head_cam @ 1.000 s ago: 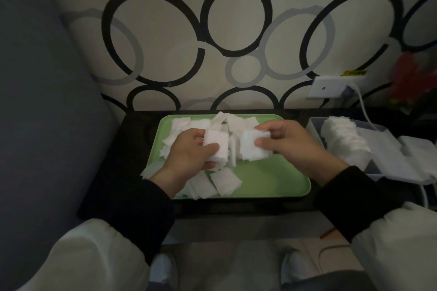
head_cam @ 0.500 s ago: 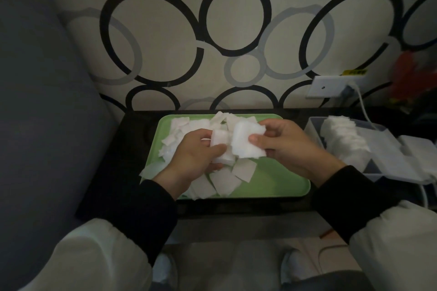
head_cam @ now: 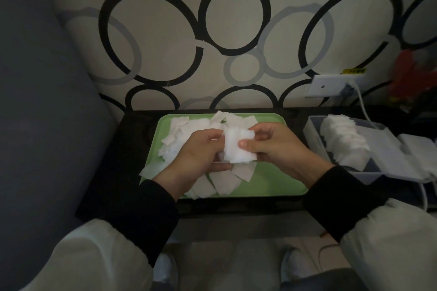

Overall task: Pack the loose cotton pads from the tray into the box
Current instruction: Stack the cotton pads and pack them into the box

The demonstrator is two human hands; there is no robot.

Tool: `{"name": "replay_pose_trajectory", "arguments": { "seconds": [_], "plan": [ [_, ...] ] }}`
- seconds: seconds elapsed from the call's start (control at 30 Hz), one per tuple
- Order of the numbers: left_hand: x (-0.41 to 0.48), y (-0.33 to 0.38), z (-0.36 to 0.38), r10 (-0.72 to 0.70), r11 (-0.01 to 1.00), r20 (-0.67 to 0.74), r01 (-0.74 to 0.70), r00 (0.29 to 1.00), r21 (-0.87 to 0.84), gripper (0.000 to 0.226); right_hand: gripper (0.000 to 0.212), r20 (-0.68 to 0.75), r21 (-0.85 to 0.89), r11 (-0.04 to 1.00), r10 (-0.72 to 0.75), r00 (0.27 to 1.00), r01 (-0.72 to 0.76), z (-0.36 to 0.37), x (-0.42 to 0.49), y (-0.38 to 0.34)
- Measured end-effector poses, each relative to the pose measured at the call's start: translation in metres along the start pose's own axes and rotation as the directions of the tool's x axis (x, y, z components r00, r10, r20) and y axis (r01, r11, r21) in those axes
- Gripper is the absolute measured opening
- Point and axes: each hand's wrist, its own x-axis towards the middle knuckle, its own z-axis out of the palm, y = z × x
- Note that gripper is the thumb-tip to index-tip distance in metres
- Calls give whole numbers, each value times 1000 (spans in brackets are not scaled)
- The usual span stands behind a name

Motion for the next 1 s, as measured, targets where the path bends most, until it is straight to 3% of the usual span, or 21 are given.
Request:
{"name": "replay_pose_trajectory", "arguments": {
  "seconds": [0.13, 0.23, 0.3, 0.37, 0.47, 0.57, 0.63, 0.87, 0.93, 1.0],
  "plan": [
    [1, 3, 1, -62, 993, -50, 56, 997, -108, 27, 26, -16, -53, 999, -9, 1000, 8, 4, -1, -1],
    [0, 1, 0, 28, 1000, -7, -28, 1000, -2, 23, 30, -49, -185, 982, -55, 997, 45, 7, -2, -2],
    [2, -3, -3, 69, 997, -58, -67, 996, 39, 21, 35, -71, -314, 946, -101, 992, 73, 6, 0, 0],
    [5, -6, -7, 76, 997, -130, -71, 989, 38, 17, 34, -96, -485, 872, -134, 986, 71, -2, 6, 9],
    [8, -7, -13, 68, 998, -191, -64, 979, 27, 11, 13, -104, -735, 678, -74, 992, -26, -17, 16, 25],
    [9, -8, -17, 72, 997, -196, -67, 978, 31, 14, 33, -112, -856, 506, 16, 994, -105, -13, 17, 33],
    [10, -9, -18, 66, 998, -198, -61, 978, 31, 18, 45, -109, -887, 448, 21, 994, -107, -6, 19, 35],
    [11, -9, -22, 53, 998, -191, -48, 980, 27, 18, 13, -11, -858, 512, 46, 999, -33, 5, 22, 35],
    [12, -9, -25, 46, 999, -190, -41, 981, 29, 22, 17, 5, -825, 565, 35, 999, -16, 2, 23, 34],
    [12, -10, -28, 42, 999, -191, -37, 981, 32, 25, 25, 9, -724, 689, 6, 1000, 3, -2, 21, 28]
  ]
}}
